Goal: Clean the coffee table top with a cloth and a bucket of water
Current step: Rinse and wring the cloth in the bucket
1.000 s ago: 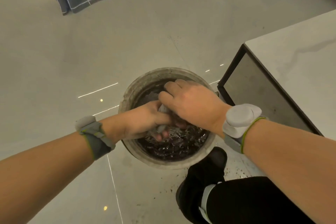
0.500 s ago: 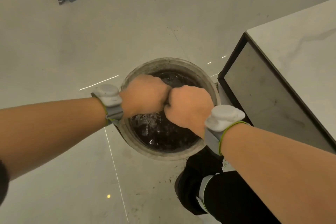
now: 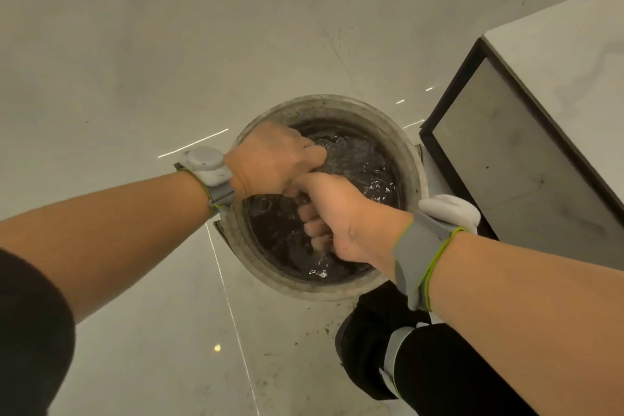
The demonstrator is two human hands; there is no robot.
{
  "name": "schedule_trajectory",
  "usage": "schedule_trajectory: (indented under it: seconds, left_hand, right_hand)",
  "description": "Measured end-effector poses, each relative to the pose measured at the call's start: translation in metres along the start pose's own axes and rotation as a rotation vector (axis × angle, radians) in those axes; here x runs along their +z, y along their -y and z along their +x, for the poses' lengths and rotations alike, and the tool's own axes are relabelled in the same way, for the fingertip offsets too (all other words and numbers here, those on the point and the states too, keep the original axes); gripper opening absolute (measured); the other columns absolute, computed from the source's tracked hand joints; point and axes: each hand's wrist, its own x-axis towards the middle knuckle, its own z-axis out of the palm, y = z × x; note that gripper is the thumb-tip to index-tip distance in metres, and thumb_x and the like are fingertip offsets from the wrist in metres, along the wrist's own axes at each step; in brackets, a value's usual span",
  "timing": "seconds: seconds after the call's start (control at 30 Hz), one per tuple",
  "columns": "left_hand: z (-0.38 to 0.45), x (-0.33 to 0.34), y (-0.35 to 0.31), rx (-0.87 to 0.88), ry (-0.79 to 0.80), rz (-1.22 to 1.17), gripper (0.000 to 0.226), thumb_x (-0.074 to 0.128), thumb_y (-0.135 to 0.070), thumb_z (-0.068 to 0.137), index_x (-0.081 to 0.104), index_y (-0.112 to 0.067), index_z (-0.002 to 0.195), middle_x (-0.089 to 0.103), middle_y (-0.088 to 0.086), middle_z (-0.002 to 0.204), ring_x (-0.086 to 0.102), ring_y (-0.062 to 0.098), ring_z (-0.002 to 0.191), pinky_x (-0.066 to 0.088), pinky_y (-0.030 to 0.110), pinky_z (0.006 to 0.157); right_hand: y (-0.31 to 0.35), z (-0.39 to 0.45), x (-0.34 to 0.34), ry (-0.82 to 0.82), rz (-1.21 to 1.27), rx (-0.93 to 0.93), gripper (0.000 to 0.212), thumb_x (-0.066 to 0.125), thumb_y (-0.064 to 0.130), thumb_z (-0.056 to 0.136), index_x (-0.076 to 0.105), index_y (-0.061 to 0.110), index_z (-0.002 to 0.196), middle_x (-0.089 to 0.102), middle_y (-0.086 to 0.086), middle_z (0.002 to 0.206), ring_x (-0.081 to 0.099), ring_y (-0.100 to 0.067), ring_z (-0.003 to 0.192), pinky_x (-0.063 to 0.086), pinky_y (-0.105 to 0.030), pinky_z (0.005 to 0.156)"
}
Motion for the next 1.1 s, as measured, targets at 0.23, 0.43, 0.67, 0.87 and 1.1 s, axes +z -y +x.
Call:
schedule_trajectory:
  seconds: [0.23, 0.43, 0.67, 0.87, 1.1]
  left_hand:
    - [0.002, 0.005, -0.006, -0.077, -0.069, -0.148, 0.03, 0.036, -0.033, 0.068, 0.061, -0.017, 0.07, 0.058, 0.001, 0.057, 0.057, 0.026, 0.049, 0.048, 0.033, 0.044]
    - [-0.003, 0.005, -0.005, -0.123, 0.012, -0.101, 0.023, 0.041, -0.037, 0.075, 0.06, -0.025, 0.08, 0.063, -0.005, 0.069, 0.061, 0.021, 0.062, 0.048, 0.033, 0.049]
    - [-0.007, -0.013, -0.018, -0.249, 0.095, 0.098, 0.012, 0.062, -0.036, 0.075, 0.07, -0.029, 0.08, 0.061, -0.005, 0.082, 0.056, 0.023, 0.088, 0.043, 0.045, 0.091]
    - [-0.007, -0.051, -0.039, -0.477, 0.378, -0.169, 0.011, 0.061, -0.036, 0.076, 0.061, -0.027, 0.083, 0.063, -0.005, 0.073, 0.062, 0.018, 0.07, 0.046, 0.028, 0.052]
    - [0.042, -0.129, -0.102, -0.548, 0.202, -0.401, 0.029, 0.056, -0.055, 0.067, 0.063, -0.034, 0.087, 0.066, -0.011, 0.076, 0.064, 0.013, 0.07, 0.056, 0.032, 0.062]
  right_hand:
    - [0.0, 0.001, -0.003, 0.082, 0.121, 0.072, 0.021, 0.056, 0.02, 0.086, 0.04, 0.025, 0.073, 0.029, 0.007, 0.053, 0.015, -0.011, 0.048, 0.009, -0.028, 0.05]
    - [0.001, 0.009, -0.006, -0.094, -0.358, -0.151, 0.012, 0.065, 0.023, 0.084, 0.057, 0.014, 0.086, 0.051, -0.003, 0.06, 0.044, -0.017, 0.042, 0.033, -0.027, 0.042]
    - [0.017, -0.001, -0.023, -0.23, -1.006, -0.289, 0.035, 0.065, 0.038, 0.079, 0.067, 0.014, 0.104, 0.067, -0.002, 0.091, 0.062, -0.023, 0.084, 0.054, -0.038, 0.079]
    - [-0.009, -0.053, -0.029, -0.34, -1.183, -0.317, 0.089, 0.057, 0.05, 0.087, 0.007, 0.03, 0.158, 0.018, -0.011, 0.161, 0.035, -0.033, 0.141, 0.037, -0.04, 0.111]
    - [-0.016, -0.174, -0.083, -0.512, -0.778, -0.481, 0.047, 0.057, 0.045, 0.094, 0.048, 0.016, 0.13, 0.067, -0.001, 0.103, 0.065, -0.022, 0.095, 0.055, -0.036, 0.081]
